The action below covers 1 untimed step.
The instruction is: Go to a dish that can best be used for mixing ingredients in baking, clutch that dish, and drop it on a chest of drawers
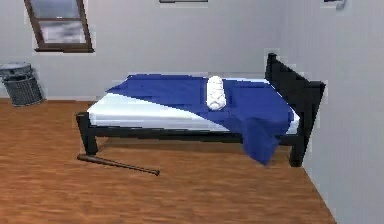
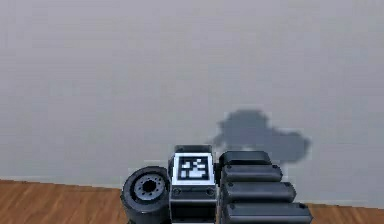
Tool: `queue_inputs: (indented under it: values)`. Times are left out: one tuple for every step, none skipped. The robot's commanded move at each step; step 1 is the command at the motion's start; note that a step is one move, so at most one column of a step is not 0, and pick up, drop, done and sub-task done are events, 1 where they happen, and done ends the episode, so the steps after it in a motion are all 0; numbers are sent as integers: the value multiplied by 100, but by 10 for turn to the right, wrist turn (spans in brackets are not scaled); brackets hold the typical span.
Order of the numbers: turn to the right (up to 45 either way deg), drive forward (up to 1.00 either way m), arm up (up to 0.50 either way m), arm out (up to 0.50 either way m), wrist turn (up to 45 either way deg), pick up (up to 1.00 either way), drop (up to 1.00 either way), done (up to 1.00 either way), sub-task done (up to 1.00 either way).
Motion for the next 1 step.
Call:
queue_inputs:
  values:
    - [-450, 0, 0, 0, 0, 0, 0, 0, 0]
